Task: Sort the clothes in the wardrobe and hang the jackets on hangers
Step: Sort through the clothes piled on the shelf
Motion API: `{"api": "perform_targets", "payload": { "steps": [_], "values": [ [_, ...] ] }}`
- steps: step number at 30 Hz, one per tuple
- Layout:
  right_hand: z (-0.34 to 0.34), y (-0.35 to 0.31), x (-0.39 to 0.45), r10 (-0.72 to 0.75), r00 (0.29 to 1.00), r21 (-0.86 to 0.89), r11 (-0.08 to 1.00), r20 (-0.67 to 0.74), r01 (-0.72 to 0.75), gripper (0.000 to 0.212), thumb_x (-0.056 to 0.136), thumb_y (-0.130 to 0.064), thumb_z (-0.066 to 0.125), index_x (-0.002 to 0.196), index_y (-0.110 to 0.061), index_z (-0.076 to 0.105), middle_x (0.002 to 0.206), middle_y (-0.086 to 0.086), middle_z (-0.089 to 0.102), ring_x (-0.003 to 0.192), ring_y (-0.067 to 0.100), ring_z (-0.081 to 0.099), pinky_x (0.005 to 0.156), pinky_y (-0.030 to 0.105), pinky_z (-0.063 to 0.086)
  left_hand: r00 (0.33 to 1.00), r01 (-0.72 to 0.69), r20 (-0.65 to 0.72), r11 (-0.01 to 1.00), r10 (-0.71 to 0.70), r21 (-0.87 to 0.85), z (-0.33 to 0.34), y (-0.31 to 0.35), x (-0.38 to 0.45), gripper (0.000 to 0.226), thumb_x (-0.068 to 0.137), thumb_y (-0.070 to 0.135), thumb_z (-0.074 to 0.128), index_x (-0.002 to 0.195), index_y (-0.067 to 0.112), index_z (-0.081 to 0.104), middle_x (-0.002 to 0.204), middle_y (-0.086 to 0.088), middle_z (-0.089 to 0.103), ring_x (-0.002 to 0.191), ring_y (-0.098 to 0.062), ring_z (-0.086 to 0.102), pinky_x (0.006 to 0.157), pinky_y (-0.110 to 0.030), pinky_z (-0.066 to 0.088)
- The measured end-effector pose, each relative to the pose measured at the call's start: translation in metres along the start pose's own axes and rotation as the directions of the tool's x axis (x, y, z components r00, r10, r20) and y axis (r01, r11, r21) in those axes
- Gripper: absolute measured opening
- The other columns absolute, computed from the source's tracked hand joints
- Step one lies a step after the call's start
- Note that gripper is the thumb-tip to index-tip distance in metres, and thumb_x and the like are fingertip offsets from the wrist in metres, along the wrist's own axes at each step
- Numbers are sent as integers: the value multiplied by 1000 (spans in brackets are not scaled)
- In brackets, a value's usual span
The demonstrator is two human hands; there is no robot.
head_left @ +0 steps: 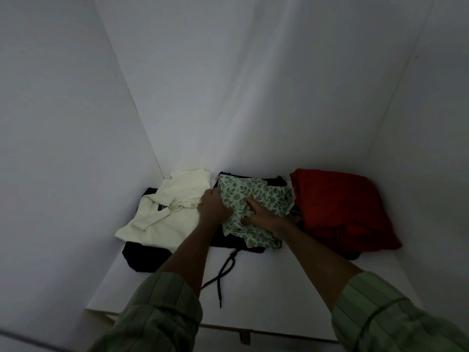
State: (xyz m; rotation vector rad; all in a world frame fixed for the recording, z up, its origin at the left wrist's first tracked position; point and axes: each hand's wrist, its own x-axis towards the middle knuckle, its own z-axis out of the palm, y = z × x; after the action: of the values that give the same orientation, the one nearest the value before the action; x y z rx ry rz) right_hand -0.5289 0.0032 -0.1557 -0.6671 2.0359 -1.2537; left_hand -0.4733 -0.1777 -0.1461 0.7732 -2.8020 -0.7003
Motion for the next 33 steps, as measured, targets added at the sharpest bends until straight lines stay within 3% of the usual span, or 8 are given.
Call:
{"api": "perform_targets", "payload": {
  "steps": [6,11,15,20,25,29,31,33],
  "values": [
    [-9,-4,2,97,995,349,933,-22,-84,37,95,-42,63,130,-31,62,131,1,66,117,20,63,108,34,47,968,-49,-245,998,59,48,9,32,-14,54,68,25,72,120,15,59,127,-11,51,116,-34,51,94,-44,41],
    [-5,1,3,70,996,354,934,-60,-44,87,79,-79,63,149,-29,49,151,-3,52,133,17,53,121,40,35,974,82,-189,971,-126,-226,14,40,-17,67,77,35,75,130,5,47,124,-14,62,115,-33,62,93,-42,52],
    [-3,-9,-3,68,996,267,963,-66,-48,66,101,-59,47,157,-24,35,159,-4,37,144,18,39,123,34,26,984,145,-60,948,-168,-283,14,28,-10,59,78,35,69,128,9,52,123,-12,63,117,-33,62,92,-40,51],
    [-1,-14,-7,49,996,184,982,-81,-33,55,104,-52,47,152,-25,43,156,0,41,138,18,43,113,27,32,973,204,-85,974,-213,-100,22,29,-7,61,81,35,71,136,32,47,147,-13,32,138,-37,30,115,-49,26],
    [-2,-10,-7,73,994,308,950,-78,-45,63,101,-59,48,154,-26,41,155,1,45,135,18,49,119,33,35,994,-72,-84,996,67,-52,21,31,-11,44,82,14,65,115,43,59,138,1,48,138,-32,33,111,-50,24],
    [-1,-12,-9,82,992,294,954,-92,-52,61,103,-56,45,155,-24,39,157,1,42,139,19,45,121,33,32,1000,6,-18,986,-9,-169,21,34,-8,46,83,28,69,125,33,52,136,-5,48,130,-31,44,107,-50,35],
    [-1,-12,-8,93,991,274,960,-101,-62,63,103,-57,44,156,-25,37,160,1,39,142,19,42,123,35,29,996,11,-73,926,-41,-377,20,32,-6,68,77,42,71,135,21,43,131,-9,55,121,-31,55,105,-51,44],
    [-2,-13,-9,108,989,272,959,-106,-76,65,103,-58,44,157,-25,35,161,1,37,144,20,40,123,36,28,989,56,-81,830,-121,-555,16,32,-4,81,79,33,76,145,11,34,131,-13,58,118,-33,59,103,-47,49]
  ]
}}
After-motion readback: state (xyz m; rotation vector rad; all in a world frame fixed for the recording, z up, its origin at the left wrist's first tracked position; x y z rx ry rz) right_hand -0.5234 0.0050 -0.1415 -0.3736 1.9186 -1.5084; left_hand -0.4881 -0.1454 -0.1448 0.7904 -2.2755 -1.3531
